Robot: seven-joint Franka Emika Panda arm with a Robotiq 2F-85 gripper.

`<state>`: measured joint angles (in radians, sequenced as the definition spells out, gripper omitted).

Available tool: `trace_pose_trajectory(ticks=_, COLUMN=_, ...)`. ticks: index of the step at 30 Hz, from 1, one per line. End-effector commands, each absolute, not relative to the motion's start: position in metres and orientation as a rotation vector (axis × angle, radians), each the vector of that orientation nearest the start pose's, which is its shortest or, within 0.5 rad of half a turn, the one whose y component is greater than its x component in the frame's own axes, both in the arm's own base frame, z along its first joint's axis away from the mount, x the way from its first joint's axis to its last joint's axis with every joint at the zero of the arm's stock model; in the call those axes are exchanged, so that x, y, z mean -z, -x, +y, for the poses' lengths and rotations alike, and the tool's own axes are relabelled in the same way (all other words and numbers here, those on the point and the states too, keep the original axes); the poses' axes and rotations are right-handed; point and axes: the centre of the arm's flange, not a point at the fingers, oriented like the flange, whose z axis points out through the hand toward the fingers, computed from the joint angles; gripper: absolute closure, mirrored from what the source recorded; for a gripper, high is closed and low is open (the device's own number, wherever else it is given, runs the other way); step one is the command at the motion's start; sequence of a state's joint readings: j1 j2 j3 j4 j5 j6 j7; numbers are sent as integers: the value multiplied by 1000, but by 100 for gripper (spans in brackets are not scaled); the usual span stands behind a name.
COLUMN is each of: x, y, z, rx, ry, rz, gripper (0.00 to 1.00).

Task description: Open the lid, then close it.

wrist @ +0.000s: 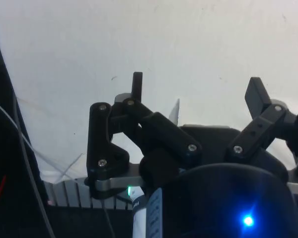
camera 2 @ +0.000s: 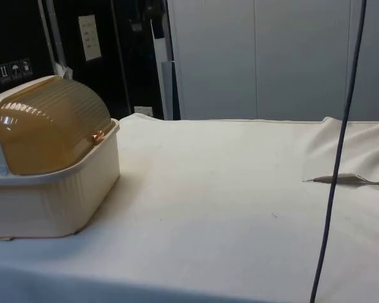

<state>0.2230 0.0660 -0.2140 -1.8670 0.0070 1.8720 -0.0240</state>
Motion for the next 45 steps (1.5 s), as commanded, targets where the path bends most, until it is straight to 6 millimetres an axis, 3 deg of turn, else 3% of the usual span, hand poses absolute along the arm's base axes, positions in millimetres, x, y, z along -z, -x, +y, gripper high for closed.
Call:
trace_pose_trajectory(ticks=1, x=-471, y=-573, z=10, rx=-94, ry=3147, rz=-50, gripper=0)
trace_pose_trajectory(ticks=19, x=-442, y=-572, z=41, rx=10, ry=3160, rz=-114, gripper=0)
trace_pose_trajectory(ticks=33, x=-396, y=-571, z=72, rx=42, ry=3183, rz=-180, gripper=0)
trace_pose_trajectory(ticks=45, x=-372, y=-574, z=87, rx=51, ry=3188, rz=-210, gripper=0)
